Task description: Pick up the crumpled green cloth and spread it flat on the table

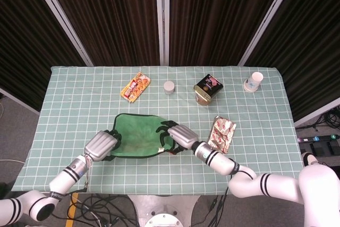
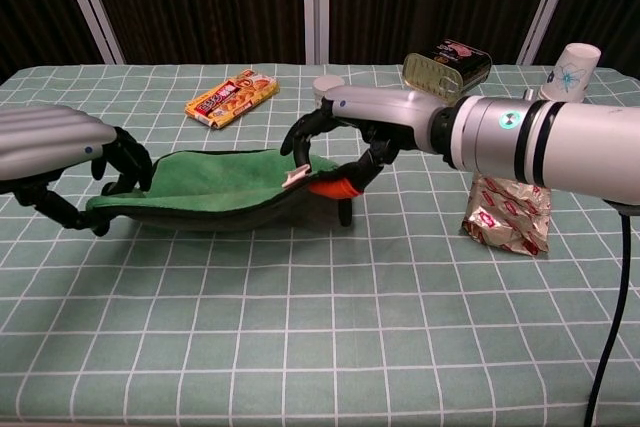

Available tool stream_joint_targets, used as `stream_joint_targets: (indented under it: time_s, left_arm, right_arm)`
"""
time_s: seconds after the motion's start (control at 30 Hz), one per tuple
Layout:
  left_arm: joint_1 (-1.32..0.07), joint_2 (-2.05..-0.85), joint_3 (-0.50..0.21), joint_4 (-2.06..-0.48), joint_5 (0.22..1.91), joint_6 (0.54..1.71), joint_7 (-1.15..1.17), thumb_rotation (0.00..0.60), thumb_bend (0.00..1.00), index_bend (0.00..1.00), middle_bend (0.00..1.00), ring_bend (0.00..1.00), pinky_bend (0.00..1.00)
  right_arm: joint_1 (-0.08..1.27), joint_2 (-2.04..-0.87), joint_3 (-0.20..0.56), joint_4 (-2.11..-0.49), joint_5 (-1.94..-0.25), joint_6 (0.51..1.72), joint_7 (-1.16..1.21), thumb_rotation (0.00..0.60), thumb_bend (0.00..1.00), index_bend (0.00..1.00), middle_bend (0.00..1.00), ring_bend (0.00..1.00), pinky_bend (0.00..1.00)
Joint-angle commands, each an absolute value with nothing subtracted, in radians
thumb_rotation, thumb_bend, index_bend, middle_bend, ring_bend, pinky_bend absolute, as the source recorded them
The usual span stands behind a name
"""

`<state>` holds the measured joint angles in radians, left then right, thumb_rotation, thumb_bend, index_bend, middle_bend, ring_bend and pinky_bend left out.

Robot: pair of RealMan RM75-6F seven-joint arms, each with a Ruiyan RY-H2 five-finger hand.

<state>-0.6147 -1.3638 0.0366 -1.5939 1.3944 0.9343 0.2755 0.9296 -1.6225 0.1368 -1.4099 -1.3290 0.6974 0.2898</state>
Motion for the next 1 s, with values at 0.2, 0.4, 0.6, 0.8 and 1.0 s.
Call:
stream_joint_targets:
  time_s: [0.2,0.4,0.6,0.8,1.0]
  left_arm:
    - [-0.635,-1.341,0.055,-1.623,1.353,0.866,0.331,0.600,0.46,0.53,0.34,0.24,0.39]
    - [-0.645,-1.328,0.055,-1.651,1.316,0.842,0.365,0.600,0.35,0.40,0.32,0.24,0.39]
    - [-0.656,-1.322,0.054,-1.674,1.278,0.826,0.406,0.600,0.19,0.33,0.30,0.23,0.38]
    - [-0.677,-1.294,0.058,-1.716,1.223,0.788,0.436,0.600,0.07,0.29,0.27,0.20,0.36]
    - [-0.682,-1.292,0.055,-1.727,1.206,0.796,0.439,0.499,0.00,0.27,0.25,0.20,0.35]
  right_arm:
    - [0.919,-1.659,0.110,-1.390,-1.342,0.695,0.261,0.600,0.49,0.68,0.19,0.02,0.00]
    - [0.909,-1.674,0.102,-1.374,-1.355,0.716,0.221,0.600,0.49,0.68,0.19,0.02,0.00]
    - [0.904,-1.692,0.095,-1.367,-1.365,0.729,0.184,0.600,0.49,0.68,0.19,0.01,0.00]
    - [0.900,-1.708,0.087,-1.359,-1.378,0.741,0.149,0.600,0.49,0.67,0.19,0.01,0.00]
    - [0.891,-1.727,0.097,-1.347,-1.369,0.761,0.122,0.600,0.49,0.67,0.19,0.01,0.00]
